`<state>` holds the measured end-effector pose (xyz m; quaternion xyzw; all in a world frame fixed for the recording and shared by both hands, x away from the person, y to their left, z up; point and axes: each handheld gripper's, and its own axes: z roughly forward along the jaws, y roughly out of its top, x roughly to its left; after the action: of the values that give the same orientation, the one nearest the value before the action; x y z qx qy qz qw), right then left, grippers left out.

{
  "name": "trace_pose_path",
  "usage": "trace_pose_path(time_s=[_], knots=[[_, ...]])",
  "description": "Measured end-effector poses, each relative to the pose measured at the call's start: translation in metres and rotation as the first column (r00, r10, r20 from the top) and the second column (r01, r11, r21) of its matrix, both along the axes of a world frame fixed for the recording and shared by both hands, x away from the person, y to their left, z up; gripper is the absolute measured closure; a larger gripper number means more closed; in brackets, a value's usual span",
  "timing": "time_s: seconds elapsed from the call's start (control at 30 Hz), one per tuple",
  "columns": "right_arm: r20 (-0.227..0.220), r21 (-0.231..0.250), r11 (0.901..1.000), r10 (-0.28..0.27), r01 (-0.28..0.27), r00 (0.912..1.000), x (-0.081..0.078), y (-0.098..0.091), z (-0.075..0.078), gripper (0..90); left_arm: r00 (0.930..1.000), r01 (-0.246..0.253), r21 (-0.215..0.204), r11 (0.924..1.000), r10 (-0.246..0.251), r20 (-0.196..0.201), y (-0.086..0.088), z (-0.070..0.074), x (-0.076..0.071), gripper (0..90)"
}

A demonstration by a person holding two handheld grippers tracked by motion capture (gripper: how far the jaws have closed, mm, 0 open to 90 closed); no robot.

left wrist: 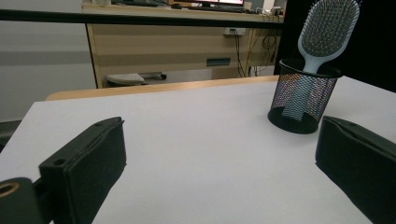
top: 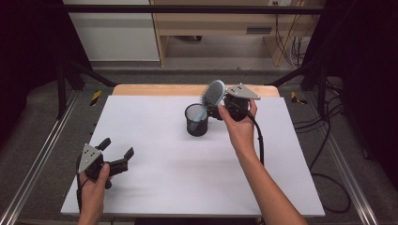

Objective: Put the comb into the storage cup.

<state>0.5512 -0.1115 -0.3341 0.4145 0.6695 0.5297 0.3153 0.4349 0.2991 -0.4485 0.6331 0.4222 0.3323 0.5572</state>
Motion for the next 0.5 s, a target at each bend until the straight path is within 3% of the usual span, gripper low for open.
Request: trace_pose_path(time_s=[0.17, 0.5], knots=[[0.012, 0.015, 0.9993, 0.033, -0.033, 0.9994, -0.004, -0.006, 0.004, 5.9, 1.0000, -0.001, 0.001, 1.0000, 0.001, -0.001, 0.000, 0.000, 0.000, 1.9], [0.026, 0.024, 0.9989, 0.040, -0.041, 0.9989, -0.011, -0.017, 0.011, 5.2, 0.9999, -0.016, -0.010, 0.9998, 0.016, 0.001, 0.004, 0.001, -0.001, 1.9]])
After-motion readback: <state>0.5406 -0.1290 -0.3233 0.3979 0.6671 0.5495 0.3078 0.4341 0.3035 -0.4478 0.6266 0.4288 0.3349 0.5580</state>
